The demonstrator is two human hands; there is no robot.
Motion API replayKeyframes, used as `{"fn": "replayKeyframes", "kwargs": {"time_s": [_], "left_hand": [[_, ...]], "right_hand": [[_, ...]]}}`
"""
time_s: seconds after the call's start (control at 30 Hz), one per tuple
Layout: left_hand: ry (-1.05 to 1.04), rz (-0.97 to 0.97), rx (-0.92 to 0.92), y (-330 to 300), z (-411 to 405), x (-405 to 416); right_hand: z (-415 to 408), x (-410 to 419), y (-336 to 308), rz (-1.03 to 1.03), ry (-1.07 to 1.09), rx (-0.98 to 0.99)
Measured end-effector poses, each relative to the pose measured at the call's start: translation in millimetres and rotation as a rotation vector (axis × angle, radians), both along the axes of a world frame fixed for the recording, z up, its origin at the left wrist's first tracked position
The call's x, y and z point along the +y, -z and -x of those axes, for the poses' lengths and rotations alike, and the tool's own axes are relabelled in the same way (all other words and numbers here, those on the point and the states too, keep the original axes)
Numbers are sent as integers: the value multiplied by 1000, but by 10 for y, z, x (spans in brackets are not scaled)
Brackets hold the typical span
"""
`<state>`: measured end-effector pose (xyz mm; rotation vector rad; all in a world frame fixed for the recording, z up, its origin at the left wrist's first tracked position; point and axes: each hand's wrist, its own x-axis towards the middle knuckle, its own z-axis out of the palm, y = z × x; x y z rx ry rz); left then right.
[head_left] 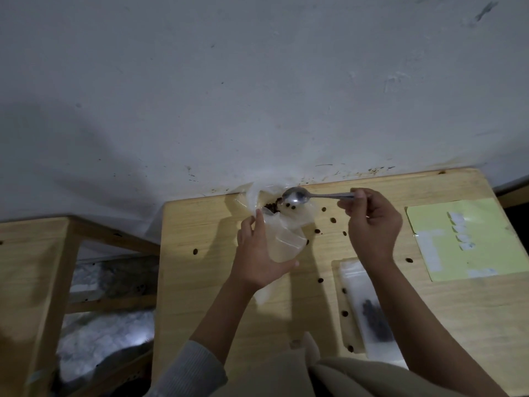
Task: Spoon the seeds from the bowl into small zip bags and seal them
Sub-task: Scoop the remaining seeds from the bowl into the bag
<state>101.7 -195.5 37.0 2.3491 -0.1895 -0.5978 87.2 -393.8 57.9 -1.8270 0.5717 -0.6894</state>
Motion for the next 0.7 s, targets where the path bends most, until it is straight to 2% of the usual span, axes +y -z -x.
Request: {"fn": "replayKeyframes", "kwargs": {"time_s": [0.27, 0.5, 0.6, 0.7], "left_hand": [[-11, 25, -71, -45, 87, -92], [-34, 27, -145, -78, 162, -136], [-11, 29, -167, -105, 174, -193], [-8, 24, -136, -119, 169, -228]], "right_hand": [[-23, 277, 254, 415, -61, 44], [13, 257, 267, 453, -2, 1], [32, 308, 313, 251, 60, 73], [27, 364, 419, -181, 185, 247]]}}
